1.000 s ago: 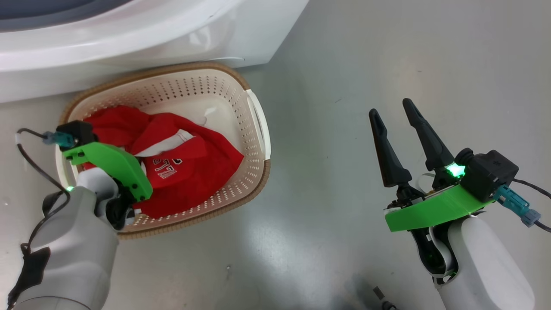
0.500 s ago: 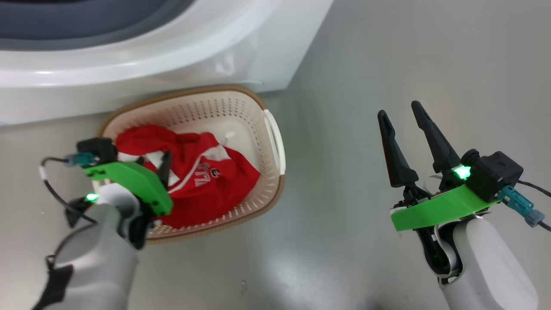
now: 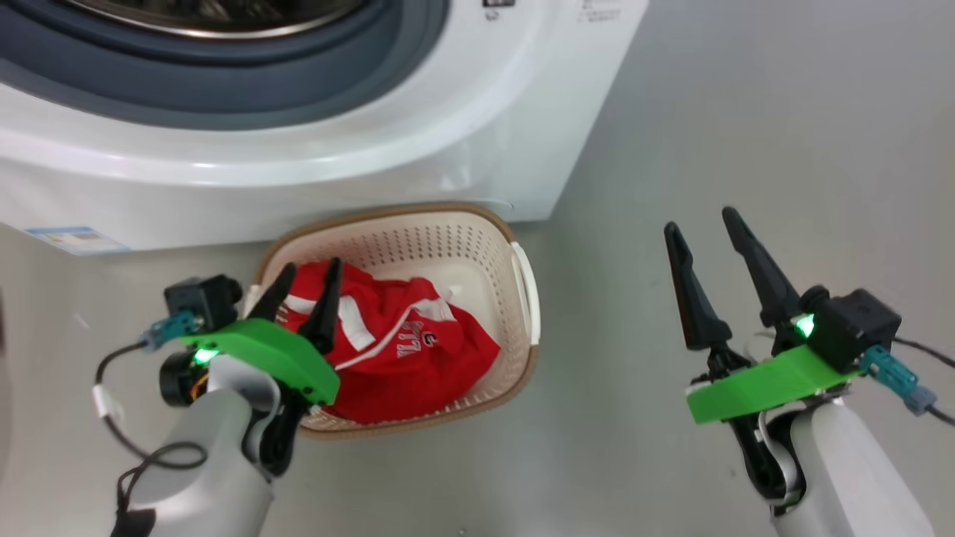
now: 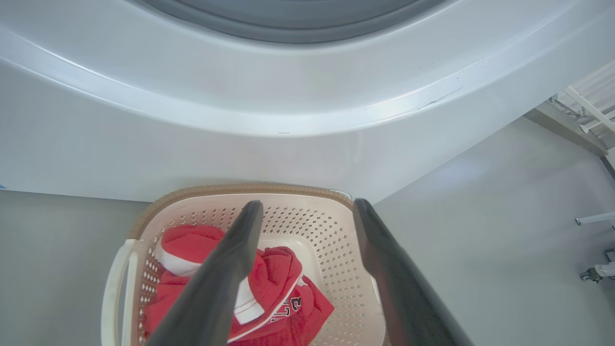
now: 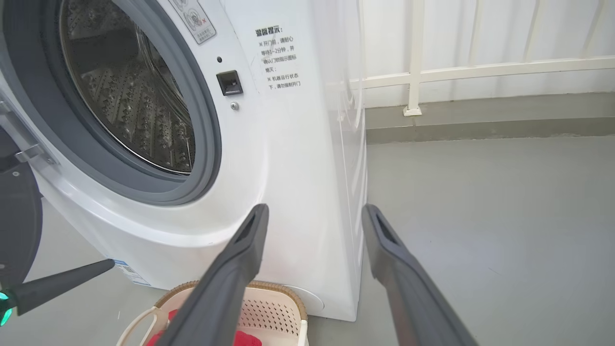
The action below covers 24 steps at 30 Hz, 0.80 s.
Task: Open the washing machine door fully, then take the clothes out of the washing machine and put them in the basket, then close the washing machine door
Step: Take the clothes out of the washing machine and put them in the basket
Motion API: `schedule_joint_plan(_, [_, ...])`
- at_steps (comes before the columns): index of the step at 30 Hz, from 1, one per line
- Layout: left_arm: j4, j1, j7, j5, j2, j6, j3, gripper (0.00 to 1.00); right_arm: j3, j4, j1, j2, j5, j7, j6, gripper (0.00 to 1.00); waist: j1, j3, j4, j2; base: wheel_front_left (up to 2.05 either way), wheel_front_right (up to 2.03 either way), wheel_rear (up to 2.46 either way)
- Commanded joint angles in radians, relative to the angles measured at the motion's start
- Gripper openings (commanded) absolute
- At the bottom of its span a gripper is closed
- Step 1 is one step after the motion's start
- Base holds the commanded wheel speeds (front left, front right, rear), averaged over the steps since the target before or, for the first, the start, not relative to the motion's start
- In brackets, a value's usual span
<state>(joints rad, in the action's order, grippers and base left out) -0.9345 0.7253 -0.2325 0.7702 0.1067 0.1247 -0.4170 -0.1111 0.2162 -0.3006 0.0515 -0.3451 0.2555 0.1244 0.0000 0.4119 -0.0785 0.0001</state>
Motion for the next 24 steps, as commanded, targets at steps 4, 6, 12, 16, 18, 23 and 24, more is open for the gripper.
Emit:
schedule_joint_plan(4, [0.072, -0.050, -0.026, -0.018, 0.043, 0.005, 0.039, 1.00, -0.013, -0.015, 0.043, -0.001, 0.016, 0.006, 0.006, 1.00, 0.0000, -0.072, 0.044, -0.0001, 0.00, 0.00, 0.00])
schedule_joint_plan(6, [0.116, -0.072, -0.028, -0.037, 0.046, -0.007, 0.057, 1.00, -0.007, -0.014, 0.052, -0.001, 0.016, 0.006, 0.006, 1.00, 0.0000, -0.092, 0.051, -0.0001, 0.00, 0.00, 0.00])
schedule_joint_plan(12, [0.311, -0.178, -0.029, -0.113, 0.035, -0.051, 0.147, 1.00, 0.013, -0.007, 0.079, -0.001, 0.015, 0.006, 0.006, 1.00, 0.0000, -0.155, 0.069, -0.0001, 0.00, 0.00, 0.00])
schedule_joint_plan(16, [0.428, -0.252, -0.029, -0.176, 0.027, -0.077, 0.195, 1.00, 0.027, -0.001, 0.096, -0.001, 0.020, 0.006, 0.006, 1.00, 0.0000, -0.196, 0.079, -0.0001, 0.00, 0.00, 0.00])
schedule_joint_plan(18, [0.484, -0.286, -0.029, -0.218, 0.026, -0.090, 0.214, 1.00, 0.036, 0.001, 0.105, -0.001, 0.025, 0.006, 0.006, 1.00, 0.0000, -0.215, 0.084, -0.0001, 0.00, 0.00, 0.00])
schedule_joint_plan(23, [0.609, -0.378, -0.029, -0.319, 0.017, -0.103, 0.251, 1.00, 0.074, -0.012, 0.131, -0.001, 0.052, 0.006, 0.006, 1.00, 0.0000, -0.267, 0.093, -0.0001, 0.00, 0.00, 0.00])
schedule_joint_plan(24, [0.609, -0.378, -0.029, -0.319, 0.017, -0.103, 0.251, 1.00, 0.074, -0.012, 0.131, -0.001, 0.052, 0.006, 0.006, 1.00, 0.0000, -0.267, 0.093, -0.0001, 0.00, 0.00, 0.00])
